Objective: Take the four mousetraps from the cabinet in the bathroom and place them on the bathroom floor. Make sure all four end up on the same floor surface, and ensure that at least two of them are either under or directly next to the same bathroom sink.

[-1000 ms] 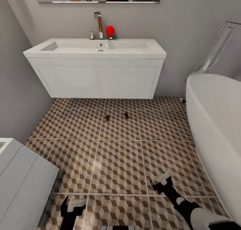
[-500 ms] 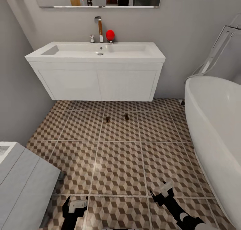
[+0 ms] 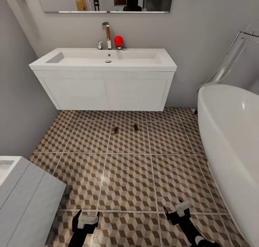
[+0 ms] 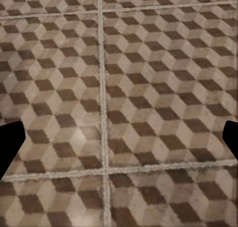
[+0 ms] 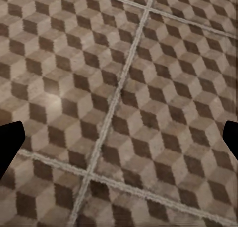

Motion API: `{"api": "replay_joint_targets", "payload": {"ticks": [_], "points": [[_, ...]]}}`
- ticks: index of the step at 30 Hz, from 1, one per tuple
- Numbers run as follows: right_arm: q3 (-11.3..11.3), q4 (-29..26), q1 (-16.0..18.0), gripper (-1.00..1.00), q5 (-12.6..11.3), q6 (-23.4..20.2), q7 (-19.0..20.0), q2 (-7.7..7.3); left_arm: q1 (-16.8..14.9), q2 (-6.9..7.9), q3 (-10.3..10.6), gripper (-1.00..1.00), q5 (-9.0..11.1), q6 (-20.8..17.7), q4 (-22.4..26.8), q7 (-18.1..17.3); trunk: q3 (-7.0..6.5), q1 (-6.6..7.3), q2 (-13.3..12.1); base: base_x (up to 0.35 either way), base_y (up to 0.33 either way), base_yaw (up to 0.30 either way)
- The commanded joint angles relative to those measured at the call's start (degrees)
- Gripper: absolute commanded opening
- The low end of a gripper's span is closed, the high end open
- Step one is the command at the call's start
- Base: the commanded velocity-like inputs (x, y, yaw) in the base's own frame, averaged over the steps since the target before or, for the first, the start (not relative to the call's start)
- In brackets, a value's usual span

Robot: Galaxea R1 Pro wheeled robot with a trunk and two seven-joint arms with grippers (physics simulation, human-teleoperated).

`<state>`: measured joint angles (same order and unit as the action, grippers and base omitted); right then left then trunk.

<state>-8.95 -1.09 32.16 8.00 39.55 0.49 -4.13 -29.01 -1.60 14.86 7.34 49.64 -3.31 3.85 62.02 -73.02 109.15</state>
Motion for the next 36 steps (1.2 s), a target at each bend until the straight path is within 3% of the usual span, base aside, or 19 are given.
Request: {"api": "replay_joint_targets", "payload": {"ticks": [1,36], "points": [[0.0,0.0,-0.1,1.00,0.0,0.2,0.0,-0.01,-0.1,-0.05,0.5,1.00,0.4,0.3,-0.3,0.2,-0.15,0.23,-0.4,0.000,0.000,0.000],[0.1,0.0,-0.7,1.00,-0.8,1.6,-0.2,-0.09,-0.1,-0.06,0.5,1.00,0.5,0.1,-0.7,0.0,-6.43,7.92,-14.4,0.000,0.000,0.000]]}}
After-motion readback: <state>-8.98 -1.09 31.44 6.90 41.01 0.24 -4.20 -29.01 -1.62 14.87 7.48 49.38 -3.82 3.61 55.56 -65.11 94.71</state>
